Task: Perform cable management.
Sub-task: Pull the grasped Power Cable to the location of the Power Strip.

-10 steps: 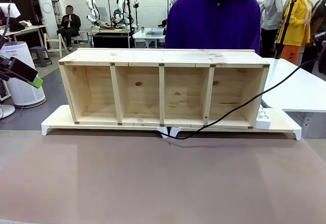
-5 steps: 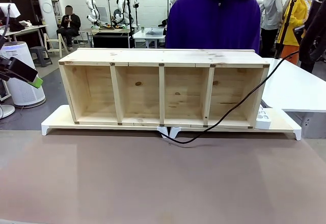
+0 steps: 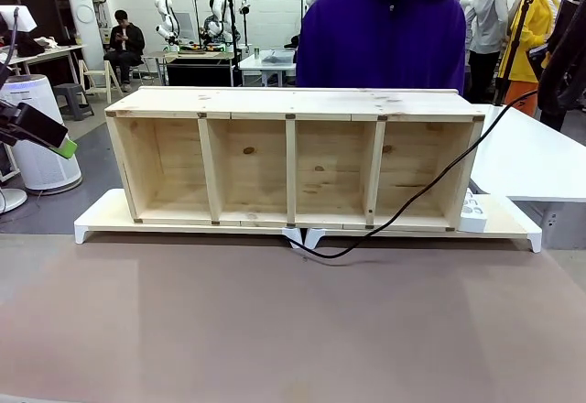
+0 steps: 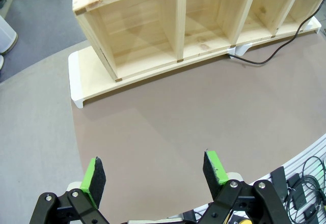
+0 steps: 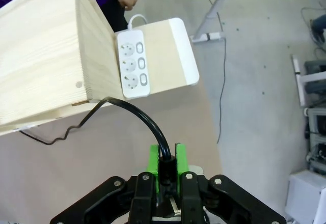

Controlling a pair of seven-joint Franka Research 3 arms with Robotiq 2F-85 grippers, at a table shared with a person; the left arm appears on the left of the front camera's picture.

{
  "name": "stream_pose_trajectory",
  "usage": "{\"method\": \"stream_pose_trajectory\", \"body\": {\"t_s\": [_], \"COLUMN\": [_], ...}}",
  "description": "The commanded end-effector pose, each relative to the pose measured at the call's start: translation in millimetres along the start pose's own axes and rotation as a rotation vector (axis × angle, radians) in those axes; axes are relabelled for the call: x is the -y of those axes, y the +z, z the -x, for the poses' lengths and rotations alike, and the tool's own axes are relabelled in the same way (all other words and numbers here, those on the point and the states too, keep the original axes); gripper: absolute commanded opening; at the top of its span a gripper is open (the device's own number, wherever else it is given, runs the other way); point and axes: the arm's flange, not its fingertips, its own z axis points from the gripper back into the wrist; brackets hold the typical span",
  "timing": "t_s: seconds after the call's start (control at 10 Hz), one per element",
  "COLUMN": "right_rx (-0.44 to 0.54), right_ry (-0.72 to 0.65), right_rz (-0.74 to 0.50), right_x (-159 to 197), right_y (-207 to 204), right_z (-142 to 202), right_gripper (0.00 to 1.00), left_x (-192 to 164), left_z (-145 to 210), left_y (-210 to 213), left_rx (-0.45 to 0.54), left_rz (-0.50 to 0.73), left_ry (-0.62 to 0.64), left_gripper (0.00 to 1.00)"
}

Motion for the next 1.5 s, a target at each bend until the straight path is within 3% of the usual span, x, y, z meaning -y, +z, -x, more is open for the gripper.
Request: {"method": "stream_pose_trajectory", "body": {"t_s": [0.0,0.5,1.4], "right_rx": [-0.059,-0.148,-0.129], "right_ry": [0.080,0.147,0.123], "right_rz": [-0.006,-0.035,-0.042], "right_x": [-10,-28,-31], "right_y": [-19,-40,-43], "right_z": [-17,-38,-44], "right_gripper": [0.16,0.16,0.16], "left_x": [-1,-1,-1], "left_z": [-1,-1,-1], "left_y": [0,0,0], "left_rx": [0.007,0.007,0.007], "left_rz": [0.002,0.002,0.002], "left_ry": [0.009,0.009,0.009], "left_gripper": [1.00,1.00,1.00]}}
